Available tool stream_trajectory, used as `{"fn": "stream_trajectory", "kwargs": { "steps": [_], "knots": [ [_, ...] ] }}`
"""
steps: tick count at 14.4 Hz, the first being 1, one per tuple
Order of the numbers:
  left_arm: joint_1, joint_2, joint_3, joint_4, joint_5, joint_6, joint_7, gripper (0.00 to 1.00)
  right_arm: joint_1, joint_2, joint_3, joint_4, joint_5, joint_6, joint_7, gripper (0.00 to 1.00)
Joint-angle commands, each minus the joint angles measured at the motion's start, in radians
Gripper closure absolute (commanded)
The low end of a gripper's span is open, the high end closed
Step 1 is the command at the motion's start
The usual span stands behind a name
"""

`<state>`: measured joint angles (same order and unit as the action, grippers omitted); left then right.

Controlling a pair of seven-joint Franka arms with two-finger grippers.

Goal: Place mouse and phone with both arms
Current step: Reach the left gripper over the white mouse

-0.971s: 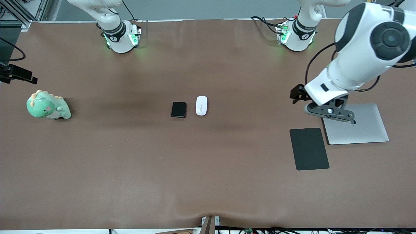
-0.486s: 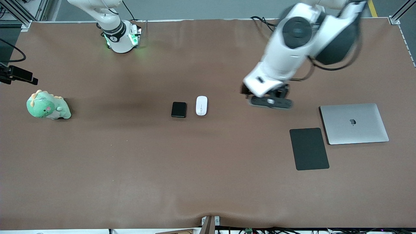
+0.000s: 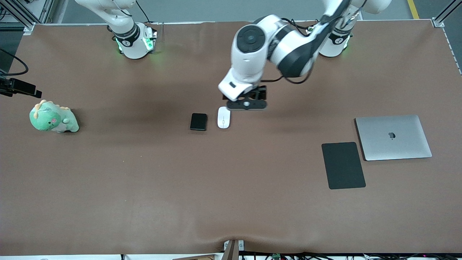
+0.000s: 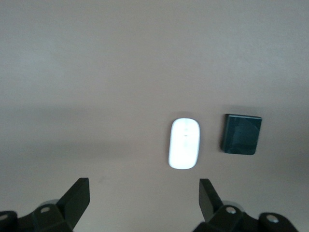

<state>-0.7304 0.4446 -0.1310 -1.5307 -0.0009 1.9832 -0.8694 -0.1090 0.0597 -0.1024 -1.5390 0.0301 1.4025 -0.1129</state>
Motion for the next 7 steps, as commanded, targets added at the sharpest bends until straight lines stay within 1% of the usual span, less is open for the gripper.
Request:
{"fn": "stream_trajectory", "kwargs": {
  "steps": [1,3,4,5,6,7],
  "knots": [
    [-0.017,0.089,0.010,0.024,0.016,0.086,-0.065,0.00,-0.031,-0.049,0.020,0.031,0.030,-0.056,0.009,0.00],
    [-0.021,0.135,0.010,0.027,0.016,0.144,-0.097,0.00,-0.031,-0.041,0.015,0.040,0.030,-0.048,0.009,0.00],
    [-0.038,0.158,0.011,0.027,0.016,0.181,-0.109,0.00,-0.040,-0.020,0.015,0.043,0.033,-0.018,0.009,0.00],
    [-0.053,0.183,0.014,0.027,0.016,0.225,-0.124,0.00,-0.040,0.044,0.015,0.049,0.027,0.063,0.009,0.00],
    [-0.064,0.199,0.016,0.027,0.018,0.259,-0.146,0.00,-0.029,0.052,0.016,0.039,0.030,0.088,0.007,0.00],
    [-0.076,0.212,0.016,0.027,0.021,0.270,-0.157,0.00,-0.017,0.058,0.015,0.045,0.008,0.101,0.007,0.00]
  ]
}}
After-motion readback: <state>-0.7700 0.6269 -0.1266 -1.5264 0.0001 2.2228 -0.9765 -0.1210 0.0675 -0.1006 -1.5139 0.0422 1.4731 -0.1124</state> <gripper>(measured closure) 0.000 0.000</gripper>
